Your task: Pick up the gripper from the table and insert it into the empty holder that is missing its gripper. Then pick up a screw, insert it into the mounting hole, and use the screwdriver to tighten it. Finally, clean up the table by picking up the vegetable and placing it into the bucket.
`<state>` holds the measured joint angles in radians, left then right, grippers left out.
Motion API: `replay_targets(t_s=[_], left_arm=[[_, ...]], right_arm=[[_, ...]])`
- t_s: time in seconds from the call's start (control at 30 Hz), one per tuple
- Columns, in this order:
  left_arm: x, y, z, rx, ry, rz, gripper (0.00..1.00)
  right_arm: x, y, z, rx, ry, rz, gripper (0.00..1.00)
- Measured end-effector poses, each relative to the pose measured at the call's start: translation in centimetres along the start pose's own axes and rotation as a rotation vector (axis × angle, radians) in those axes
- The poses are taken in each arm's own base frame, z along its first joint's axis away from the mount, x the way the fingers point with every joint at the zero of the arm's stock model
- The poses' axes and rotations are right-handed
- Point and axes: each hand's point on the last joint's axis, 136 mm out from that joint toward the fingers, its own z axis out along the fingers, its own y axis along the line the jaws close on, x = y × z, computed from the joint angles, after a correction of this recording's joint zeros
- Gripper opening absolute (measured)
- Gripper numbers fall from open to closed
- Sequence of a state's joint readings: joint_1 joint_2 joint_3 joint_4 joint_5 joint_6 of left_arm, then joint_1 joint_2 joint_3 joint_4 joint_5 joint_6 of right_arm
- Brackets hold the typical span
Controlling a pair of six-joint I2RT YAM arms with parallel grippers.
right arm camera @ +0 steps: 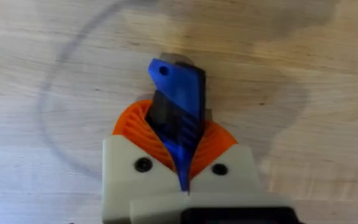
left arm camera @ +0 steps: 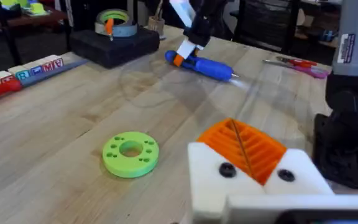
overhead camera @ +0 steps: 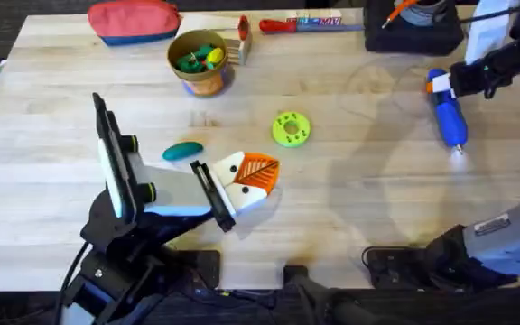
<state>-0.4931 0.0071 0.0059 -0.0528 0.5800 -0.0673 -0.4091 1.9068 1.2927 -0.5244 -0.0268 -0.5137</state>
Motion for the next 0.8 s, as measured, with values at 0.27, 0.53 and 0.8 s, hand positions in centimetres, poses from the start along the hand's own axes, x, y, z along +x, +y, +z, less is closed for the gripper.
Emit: replay_targets(t_s=[0.27, 0.53, 0.8], left_arm=[[0.0, 0.0, 0.0, 0.0, 0.0, 0.0, 0.014], [0.0, 0.0, 0.0, 0.0, 0.0, 0.0, 0.014], [0.0, 0.0, 0.0, 0.0, 0.0, 0.0, 0.014]], right_arm=[[-0.4, -0.2, -0.6, 0.01, -0.01, 0.013, 0.007], [-3.0, -1.0, -10.7, 0.101, -0.2, 0.116, 0.006], [-2.1, 0.0, -18.8, 0.148, -0.31, 0.138, 0.006]])
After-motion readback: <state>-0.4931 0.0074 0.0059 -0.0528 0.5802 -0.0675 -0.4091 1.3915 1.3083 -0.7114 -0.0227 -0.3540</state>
